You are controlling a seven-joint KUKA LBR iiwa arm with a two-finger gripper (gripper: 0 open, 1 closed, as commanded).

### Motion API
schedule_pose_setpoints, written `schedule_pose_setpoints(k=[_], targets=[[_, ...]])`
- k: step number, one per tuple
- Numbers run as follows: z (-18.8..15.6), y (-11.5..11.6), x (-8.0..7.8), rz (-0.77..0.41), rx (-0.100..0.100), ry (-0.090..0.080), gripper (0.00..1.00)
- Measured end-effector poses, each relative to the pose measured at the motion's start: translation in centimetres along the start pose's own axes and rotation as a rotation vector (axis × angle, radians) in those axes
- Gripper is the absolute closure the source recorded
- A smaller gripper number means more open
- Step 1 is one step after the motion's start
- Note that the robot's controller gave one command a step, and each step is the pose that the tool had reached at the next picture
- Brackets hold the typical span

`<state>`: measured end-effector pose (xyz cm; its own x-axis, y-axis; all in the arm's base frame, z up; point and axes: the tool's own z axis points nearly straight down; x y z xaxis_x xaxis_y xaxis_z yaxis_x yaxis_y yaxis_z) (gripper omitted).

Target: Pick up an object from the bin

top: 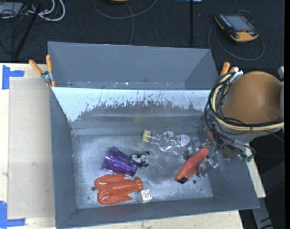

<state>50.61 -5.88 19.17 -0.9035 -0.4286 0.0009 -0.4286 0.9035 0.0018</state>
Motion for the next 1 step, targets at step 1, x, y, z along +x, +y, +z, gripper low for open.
schedule_pose_setpoints(k=[1], targets=[[-4.61,-0.14,-0.34,0.019,-0.004,0.006,1.00]])
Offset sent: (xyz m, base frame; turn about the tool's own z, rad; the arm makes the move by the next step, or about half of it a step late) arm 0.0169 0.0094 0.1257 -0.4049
